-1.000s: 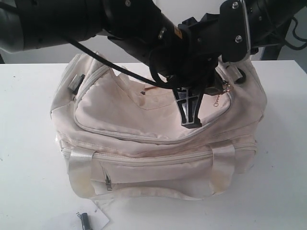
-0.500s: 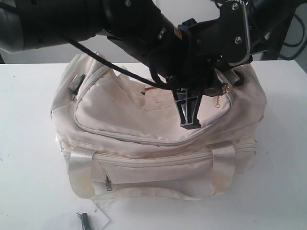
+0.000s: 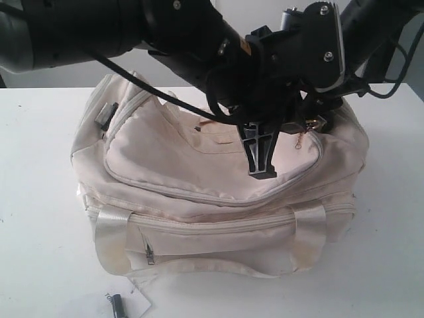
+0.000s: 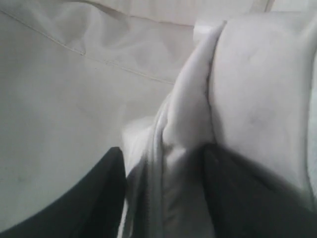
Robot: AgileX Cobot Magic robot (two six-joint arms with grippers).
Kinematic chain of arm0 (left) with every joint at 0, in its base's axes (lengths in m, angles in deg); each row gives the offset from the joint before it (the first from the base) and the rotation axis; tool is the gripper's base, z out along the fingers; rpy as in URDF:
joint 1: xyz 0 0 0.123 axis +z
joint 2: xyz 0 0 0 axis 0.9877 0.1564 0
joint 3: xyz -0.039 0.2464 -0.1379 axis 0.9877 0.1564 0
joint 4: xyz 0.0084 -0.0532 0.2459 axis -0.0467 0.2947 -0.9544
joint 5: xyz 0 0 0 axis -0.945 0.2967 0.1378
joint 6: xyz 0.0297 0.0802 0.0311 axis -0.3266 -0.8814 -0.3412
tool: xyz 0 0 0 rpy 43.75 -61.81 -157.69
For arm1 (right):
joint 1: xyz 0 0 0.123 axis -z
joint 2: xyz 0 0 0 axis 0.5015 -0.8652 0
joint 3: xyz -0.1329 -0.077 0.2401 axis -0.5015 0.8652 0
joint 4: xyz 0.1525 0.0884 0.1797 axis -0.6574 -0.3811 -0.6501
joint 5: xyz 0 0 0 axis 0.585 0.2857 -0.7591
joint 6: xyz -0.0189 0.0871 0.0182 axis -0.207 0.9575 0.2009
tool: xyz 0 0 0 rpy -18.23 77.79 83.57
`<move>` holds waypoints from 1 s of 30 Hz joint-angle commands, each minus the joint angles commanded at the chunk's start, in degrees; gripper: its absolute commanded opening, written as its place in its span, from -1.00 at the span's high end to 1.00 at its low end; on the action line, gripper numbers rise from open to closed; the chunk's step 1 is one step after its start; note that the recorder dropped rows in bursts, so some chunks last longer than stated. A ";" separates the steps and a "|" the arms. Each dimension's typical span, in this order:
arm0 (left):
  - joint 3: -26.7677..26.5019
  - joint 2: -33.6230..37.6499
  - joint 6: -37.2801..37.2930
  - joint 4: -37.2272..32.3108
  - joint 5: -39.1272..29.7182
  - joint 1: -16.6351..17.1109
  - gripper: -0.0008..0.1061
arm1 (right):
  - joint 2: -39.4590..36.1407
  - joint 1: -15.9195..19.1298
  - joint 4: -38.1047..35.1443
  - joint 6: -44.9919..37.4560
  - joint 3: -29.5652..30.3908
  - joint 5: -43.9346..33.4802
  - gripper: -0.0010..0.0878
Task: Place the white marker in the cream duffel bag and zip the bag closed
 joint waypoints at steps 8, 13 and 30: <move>0.00 0.00 0.22 0.00 -0.23 0.00 0.99 | 0.22 0.00 -0.12 1.91 0.00 1.77 0.98; 0.00 0.00 0.22 0.00 -1.59 0.00 0.99 | 0.48 0.00 -0.75 4.81 0.00 4.41 0.98; 0.00 0.00 0.22 0.00 -3.17 0.00 0.99 | 2.21 0.89 -7.18 12.41 0.00 11.55 0.98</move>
